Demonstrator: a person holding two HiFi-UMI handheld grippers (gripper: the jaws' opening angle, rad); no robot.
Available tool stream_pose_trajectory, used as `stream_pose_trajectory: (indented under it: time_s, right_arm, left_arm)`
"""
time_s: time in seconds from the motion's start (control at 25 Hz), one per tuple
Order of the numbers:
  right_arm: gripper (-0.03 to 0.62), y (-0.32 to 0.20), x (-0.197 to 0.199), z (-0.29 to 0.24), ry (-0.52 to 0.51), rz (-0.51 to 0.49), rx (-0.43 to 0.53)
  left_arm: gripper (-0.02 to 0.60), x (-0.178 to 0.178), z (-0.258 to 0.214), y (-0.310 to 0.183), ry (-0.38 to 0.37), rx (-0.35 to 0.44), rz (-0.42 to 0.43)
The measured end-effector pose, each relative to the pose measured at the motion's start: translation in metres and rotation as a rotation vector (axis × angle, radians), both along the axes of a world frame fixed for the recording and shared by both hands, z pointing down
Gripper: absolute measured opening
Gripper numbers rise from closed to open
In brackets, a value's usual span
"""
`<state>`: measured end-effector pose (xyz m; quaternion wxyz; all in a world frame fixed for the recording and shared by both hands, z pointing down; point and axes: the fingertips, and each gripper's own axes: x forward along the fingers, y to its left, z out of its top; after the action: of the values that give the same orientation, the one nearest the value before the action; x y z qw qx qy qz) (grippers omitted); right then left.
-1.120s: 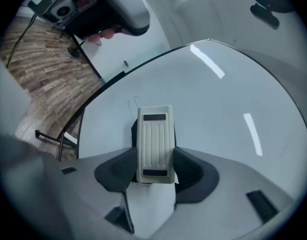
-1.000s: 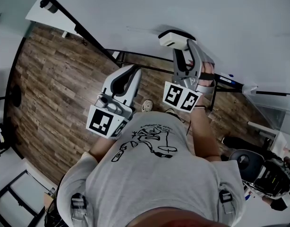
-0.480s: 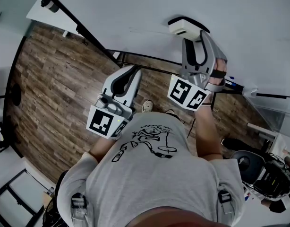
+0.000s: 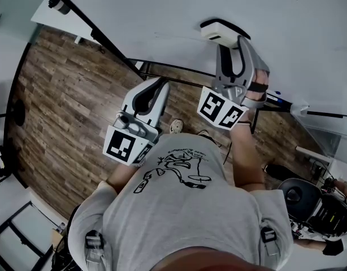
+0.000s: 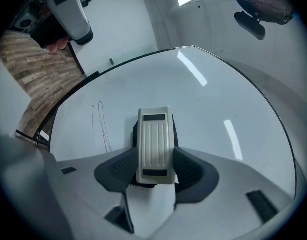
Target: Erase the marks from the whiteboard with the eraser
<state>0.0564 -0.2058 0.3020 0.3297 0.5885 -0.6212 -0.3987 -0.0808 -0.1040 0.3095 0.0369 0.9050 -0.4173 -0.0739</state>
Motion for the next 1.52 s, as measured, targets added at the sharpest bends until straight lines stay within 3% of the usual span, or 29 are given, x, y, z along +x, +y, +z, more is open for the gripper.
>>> stream_pose_trajectory:
  time_s: [1.52]
  right_arm:
    - [0.232,-0.008,-0.030,0.062,0.065,-0.045,-0.058]
  left_arm:
    - [0.040,-0.012,-0.004,0.019,-0.012,-0.008,-0.047]
